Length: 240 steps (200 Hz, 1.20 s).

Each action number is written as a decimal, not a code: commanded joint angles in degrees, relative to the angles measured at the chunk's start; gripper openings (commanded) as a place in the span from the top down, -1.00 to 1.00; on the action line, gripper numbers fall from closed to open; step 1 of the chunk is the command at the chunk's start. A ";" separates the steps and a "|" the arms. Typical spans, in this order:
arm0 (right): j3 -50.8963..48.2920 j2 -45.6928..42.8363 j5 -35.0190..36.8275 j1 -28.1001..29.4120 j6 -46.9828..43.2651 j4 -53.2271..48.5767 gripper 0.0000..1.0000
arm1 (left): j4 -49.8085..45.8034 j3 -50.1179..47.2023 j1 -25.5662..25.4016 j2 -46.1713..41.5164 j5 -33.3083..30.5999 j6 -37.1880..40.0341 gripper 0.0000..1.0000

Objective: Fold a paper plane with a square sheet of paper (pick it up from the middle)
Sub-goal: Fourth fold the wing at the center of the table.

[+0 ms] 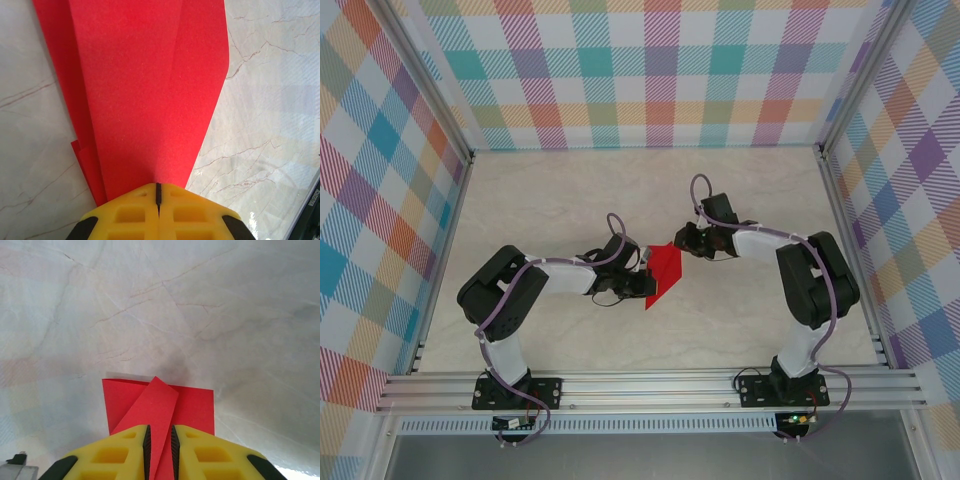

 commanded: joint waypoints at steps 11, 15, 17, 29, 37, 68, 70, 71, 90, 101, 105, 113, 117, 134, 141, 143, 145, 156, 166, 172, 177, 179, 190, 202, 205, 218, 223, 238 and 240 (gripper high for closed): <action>0.99 -0.69 -8.74 0.08 -2.37 1.94 0.63 | -12.81 -3.43 -0.20 5.04 -4.94 1.62 1.00; 1.49 -0.02 -10.16 0.13 -2.72 1.83 0.64 | -12.85 -3.46 -0.17 5.04 -4.95 1.67 1.00; 1.77 0.46 -10.82 0.13 -2.73 1.75 0.65 | -12.84 -3.50 -0.19 5.00 -4.95 1.66 1.00; 2.92 2.87 -13.18 0.19 -2.74 1.99 0.68 | -12.94 -3.36 -0.15 4.95 -4.91 1.72 1.00; 3.31 4.30 -13.72 0.15 -2.65 2.44 0.69 | -13.14 -3.26 -0.20 4.94 -5.00 1.87 1.00; 5.61 8.87 -12.87 0.13 -3.07 2.23 0.69 | -13.46 -3.34 -0.16 4.78 -5.13 1.84 1.00; 5.81 9.12 -12.55 0.13 -3.23 2.01 0.69 | -13.46 -3.29 -0.15 4.78 -5.13 1.74 1.00; 5.93 9.30 -12.46 0.13 -3.29 1.96 0.69 | -13.50 -3.27 -0.13 4.78 -5.13 1.81 1.00; 7.14 11.96 -8.78 -0.32 -4.13 0.76 0.70 | -13.63 -3.25 -0.19 4.65 -5.04 1.86 1.00; 6.87 12.62 -6.04 -0.73 -4.10 0.79 0.71 | -13.71 -3.36 -0.20 4.54 -5.11 1.87 1.00; 6.77 12.70 -4.93 -0.81 -4.32 0.69 0.70 | -13.72 -3.34 -0.20 4.48 -5.13 1.86 1.00; 7.09 13.01 -2.90 -1.21 -4.49 -0.53 0.69 | -13.81 -3.48 -0.20 4.43 -5.13 1.81 1.00; 7.69 13.32 -2.01 -1.46 -4.49 -1.71 0.69 | -13.81 -3.56 -0.20 4.32 -5.13 1.82 1.00; 8.36 13.45 -0.58 -2.15 -4.61 -2.53 0.68 | -13.83 -3.60 -0.20 4.49 -5.37 1.95 1.00; 8.56 13.23 -0.21 -2.24 -4.69 -2.47 0.68 | -13.87 -3.54 -0.19 4.60 -5.36 2.01 1.00; 8.72 13.14 -0.01 -2.24 -4.72 -2.60 0.68 | -13.89 -3.56 -0.20 4.67 -5.32 1.98 1.00; 8.87 13.05 0.27 -2.24 -4.70 -2.89 0.68 | -13.94 -3.50 -0.18 4.69 -5.31 2.02 1.00; 9.68 12.62 0.87 -2.36 -4.81 -3.56 0.67 | -13.98 -3.49 -0.16 4.78 -5.25 1.98 1.00; 9.92 12.02 1.62 -2.43 -5.04 -3.57 0.67 | -14.00 -3.55 -0.16 4.74 -5.22 1.98 1.00; 9.77 11.69 1.94 -2.59 -4.98 -3.44 0.67 | -13.98 -3.54 -0.20 4.60 -5.22 2.04 1.00; 9.87 11.30 1.63 -2.79 -4.94 -3.31 0.67 | -13.98 -3.56 -0.19 4.55 -5.17 2.11 1.00; 9.91 11.16 1.34 -2.88 -4.98 -3.33 0.67 | -13.98 -3.54 -0.20 4.52 -5.14 2.14 1.00; 9.75 10.04 -0.56 -3.31 -4.76 -3.14 0.66 | -14.15 -3.36 -0.20 4.39 -5.17 2.12 1.00; 9.04 7.87 -2.83 -3.29 -4.57 -2.37 0.63 | -14.40 -3.25 -0.16 4.27 -5.13 2.19 1.00; 8.84 7.25 -3.47 -3.29 -4.38 -2.22 0.63 | -14.42 -3.25 -0.20 4.19 -5.13 2.23 1.00; 8.52 4.61 -4.66 -3.29 -4.08 -3.10 0.59 | -14.34 -3.43 -0.20 4.03 -5.21 2.13 1.00; 8.24 3.45 -4.79 -3.21 -4.05 -3.42 0.58 | -14.27 -3.35 -0.17 4.07 -5.17 2.15 1.00; 6.06 -0.14 -5.57 -3.20 -3.68 -2.62 0.56 | -14.25 -3.15 -0.19 4.32 -4.87 2.08 1.00; 5.70 -0.60 -5.83 -3.25 -3.45 -2.37 0.56 | -14.25 -3.09 -0.20 4.33 -4.87 2.11 1.00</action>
